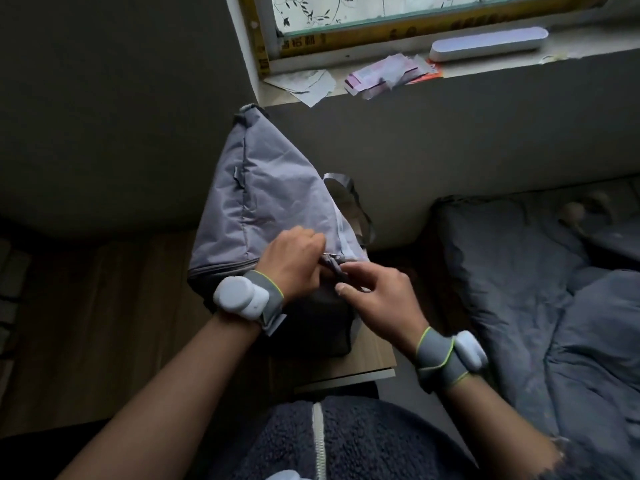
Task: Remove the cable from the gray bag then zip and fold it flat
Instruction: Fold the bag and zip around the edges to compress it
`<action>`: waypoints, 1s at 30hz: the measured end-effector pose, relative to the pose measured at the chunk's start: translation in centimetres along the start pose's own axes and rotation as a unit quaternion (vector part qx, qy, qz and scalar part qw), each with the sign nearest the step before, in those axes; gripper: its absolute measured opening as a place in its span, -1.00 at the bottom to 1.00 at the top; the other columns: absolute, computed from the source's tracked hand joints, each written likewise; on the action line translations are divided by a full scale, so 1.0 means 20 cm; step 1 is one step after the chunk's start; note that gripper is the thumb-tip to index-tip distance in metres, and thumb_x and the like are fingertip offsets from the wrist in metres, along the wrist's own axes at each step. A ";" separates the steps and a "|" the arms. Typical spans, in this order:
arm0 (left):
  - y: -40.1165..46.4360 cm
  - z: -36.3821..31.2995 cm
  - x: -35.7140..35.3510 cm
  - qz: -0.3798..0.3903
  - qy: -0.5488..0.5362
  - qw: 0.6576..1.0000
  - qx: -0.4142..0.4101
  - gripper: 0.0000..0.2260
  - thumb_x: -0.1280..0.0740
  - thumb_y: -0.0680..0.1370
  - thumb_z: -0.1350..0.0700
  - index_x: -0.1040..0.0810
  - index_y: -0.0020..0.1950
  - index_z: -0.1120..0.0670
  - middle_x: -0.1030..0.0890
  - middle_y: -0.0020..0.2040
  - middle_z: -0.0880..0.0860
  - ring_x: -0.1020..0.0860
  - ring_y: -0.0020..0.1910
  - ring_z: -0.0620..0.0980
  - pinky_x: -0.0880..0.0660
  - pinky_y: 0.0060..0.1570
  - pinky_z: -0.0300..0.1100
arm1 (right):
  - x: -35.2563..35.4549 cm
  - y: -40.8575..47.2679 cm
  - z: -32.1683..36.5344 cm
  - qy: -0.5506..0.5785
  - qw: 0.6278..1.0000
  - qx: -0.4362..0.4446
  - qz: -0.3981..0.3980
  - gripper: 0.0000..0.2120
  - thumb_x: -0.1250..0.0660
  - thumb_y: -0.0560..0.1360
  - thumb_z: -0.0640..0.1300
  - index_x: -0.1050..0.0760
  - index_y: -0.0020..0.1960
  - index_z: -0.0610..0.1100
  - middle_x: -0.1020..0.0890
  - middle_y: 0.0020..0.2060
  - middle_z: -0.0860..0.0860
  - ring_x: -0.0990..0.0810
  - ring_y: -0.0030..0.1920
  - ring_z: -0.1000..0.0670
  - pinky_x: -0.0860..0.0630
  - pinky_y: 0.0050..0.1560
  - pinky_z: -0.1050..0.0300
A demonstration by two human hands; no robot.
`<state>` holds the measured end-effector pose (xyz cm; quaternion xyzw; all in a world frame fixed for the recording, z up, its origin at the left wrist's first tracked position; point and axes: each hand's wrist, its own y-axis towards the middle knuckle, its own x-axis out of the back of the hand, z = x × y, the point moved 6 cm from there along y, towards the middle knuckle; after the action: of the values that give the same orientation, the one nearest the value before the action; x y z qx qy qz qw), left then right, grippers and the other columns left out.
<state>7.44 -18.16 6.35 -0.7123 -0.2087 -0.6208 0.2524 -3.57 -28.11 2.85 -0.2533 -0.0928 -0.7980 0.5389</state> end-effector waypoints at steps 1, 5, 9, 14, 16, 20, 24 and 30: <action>0.01 0.02 0.00 0.003 -0.033 0.999 0.013 -0.84 -0.30 0.39 0.14 -0.48 -0.05 0.10 -0.57 -0.06 0.12 -0.49 -0.01 0.16 -0.44 0.00 -0.02 | -0.01 -0.01 0.01 -0.005 1.000 0.015 -0.010 -0.68 -0.49 0.37 -0.04 -0.64 0.12 -0.01 -0.70 -0.01 0.13 -0.63 0.00 0.22 -0.55 0.11 0.20; 0.03 0.04 0.04 -0.008 -0.087 0.996 0.021 -0.90 -0.34 0.36 0.15 -0.51 -0.14 0.08 -0.60 -0.13 0.13 -0.53 -0.08 0.18 -0.42 -0.12 -0.07 | -0.09 -0.01 0.01 -0.040 0.998 0.052 0.002 -0.60 -0.48 0.35 0.00 -0.59 0.18 0.02 -0.69 0.04 0.09 -0.62 0.09 0.08 -0.53 0.11 0.12; 0.01 0.02 0.06 -0.004 -0.099 0.995 0.004 -0.86 -0.44 0.33 0.09 -0.55 -0.19 0.07 -0.62 -0.19 0.10 -0.56 -0.15 0.15 -0.37 -0.21 -0.14 | -0.20 0.00 -0.06 -0.050 0.996 0.054 0.049 -0.74 -0.48 0.35 -0.03 -0.61 0.02 -0.04 -0.70 -0.13 0.03 -0.63 -0.05 0.01 -0.50 -0.08 0.14; -0.04 0.05 0.13 -0.024 -0.093 0.995 0.002 -0.91 -0.42 0.32 0.15 -0.59 -0.20 0.09 -0.64 -0.24 0.10 -0.58 -0.18 0.17 -0.40 -0.22 -0.12 | -0.32 0.07 -0.16 0.003 0.994 0.046 0.101 -0.66 -0.50 0.31 0.08 -0.59 0.04 0.01 -0.67 -0.20 0.08 -0.56 -0.17 0.18 -0.40 -0.22 0.34; -0.06 0.07 0.21 -0.056 -0.113 0.992 0.006 -0.91 -0.44 0.33 0.17 -0.59 -0.22 0.11 -0.64 -0.27 0.10 -0.59 -0.21 0.16 -0.43 -0.23 -0.10 | -0.39 0.05 -0.25 -0.039 0.993 0.026 0.108 -0.61 -0.47 0.28 0.20 -0.53 0.02 0.05 -0.66 -0.18 0.10 -0.54 -0.19 0.17 -0.37 -0.27 0.37; 0.00 -0.01 0.49 -0.180 -0.147 0.972 -0.030 -0.86 -0.51 0.29 0.15 -0.57 -0.28 0.10 -0.59 -0.35 0.02 -0.52 -0.34 0.00 -0.39 -0.31 -0.17 | -0.50 0.03 -0.39 -0.092 0.979 -0.080 0.162 -0.60 -0.43 0.32 0.24 -0.55 -0.10 -0.08 -0.68 -0.18 -0.08 -0.62 -0.14 -0.15 -0.56 -0.20 -0.04; 0.04 0.02 0.64 -0.265 -0.211 0.941 -0.017 -0.82 -0.54 0.27 0.07 -0.57 -0.27 0.06 -0.50 -0.38 -0.09 -0.44 -0.37 -0.12 -0.37 -0.31 -0.25 | -0.33 0.14 -0.28 0.008 0.997 -0.074 0.029 -0.83 -0.45 0.34 -0.06 -0.62 -0.22 -0.17 -0.66 -0.38 -0.10 -0.62 -0.33 -0.06 -0.53 -0.33 -0.07; -0.03 0.26 0.59 -0.335 -0.317 0.884 0.075 -0.73 -0.54 0.28 -0.01 -0.50 -0.25 0.06 -0.53 -0.38 -0.01 -0.43 -0.37 -0.21 -0.39 -0.31 -0.33 | 0.16 0.30 -0.08 -0.248 0.955 0.044 -0.154 -0.60 -0.21 0.16 -0.09 -0.67 -0.08 0.02 -0.69 -0.24 -0.15 -0.63 -0.22 -0.26 -0.52 -0.24 0.01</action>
<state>12.84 -14.64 17.58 -0.7377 -0.5498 -0.3919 0.0022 0.45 -33.85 2.44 -0.4020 -0.2961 -0.7786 0.3801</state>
